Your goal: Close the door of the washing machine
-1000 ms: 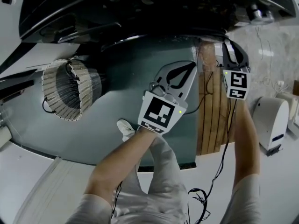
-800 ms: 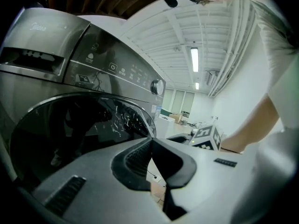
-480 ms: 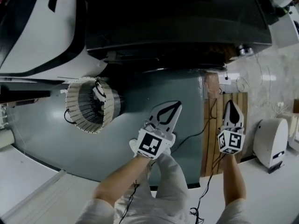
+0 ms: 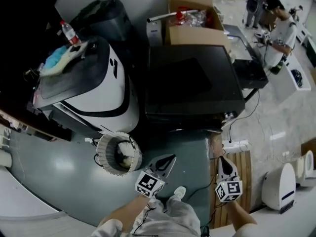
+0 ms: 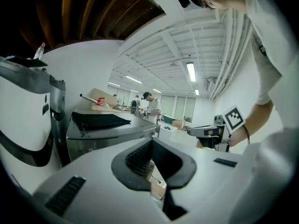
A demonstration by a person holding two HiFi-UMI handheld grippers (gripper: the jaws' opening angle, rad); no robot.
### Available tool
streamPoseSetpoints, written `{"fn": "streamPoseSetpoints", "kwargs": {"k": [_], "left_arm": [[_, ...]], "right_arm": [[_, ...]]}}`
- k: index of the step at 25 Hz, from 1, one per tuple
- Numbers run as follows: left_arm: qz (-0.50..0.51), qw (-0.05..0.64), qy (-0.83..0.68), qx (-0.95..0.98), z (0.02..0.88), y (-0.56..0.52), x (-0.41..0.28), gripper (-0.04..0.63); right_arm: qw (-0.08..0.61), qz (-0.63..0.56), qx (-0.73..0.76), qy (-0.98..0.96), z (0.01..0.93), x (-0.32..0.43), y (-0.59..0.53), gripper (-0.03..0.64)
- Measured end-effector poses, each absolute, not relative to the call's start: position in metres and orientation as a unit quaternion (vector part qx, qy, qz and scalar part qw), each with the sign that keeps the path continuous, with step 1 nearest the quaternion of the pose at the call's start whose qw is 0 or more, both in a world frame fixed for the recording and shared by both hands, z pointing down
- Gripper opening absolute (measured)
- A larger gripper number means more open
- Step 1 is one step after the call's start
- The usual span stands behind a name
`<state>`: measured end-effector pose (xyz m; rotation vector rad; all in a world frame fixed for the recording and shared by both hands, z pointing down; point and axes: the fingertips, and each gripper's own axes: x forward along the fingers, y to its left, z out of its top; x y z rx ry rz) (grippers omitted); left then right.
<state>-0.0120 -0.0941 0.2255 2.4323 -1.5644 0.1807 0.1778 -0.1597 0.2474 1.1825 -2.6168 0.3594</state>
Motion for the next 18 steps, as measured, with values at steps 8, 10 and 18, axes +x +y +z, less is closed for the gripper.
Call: {"fn": "streamPoseSetpoints", "kwargs": {"k": [8,10,18], "left_arm": [[0.012,0.084,-0.548,0.832,0.130,-0.052,-0.030,0.003],[0.000,0.075,-0.552,0.831,0.114,-0.041,-0.036,0.003],[-0.020,0.033,-0.566,0.824,0.058,0.001,-0.065,0.003]], "right_arm": [[0.097,0.070,0.395,-0.911,0.142,0.164,-0.111,0.011],[0.083,0.076,0.404,-0.908,0.126,0.167,-0.103,0.011],[0.035,0.020,0.425,-0.904,0.058,0.180,-0.066,0.011]]}}
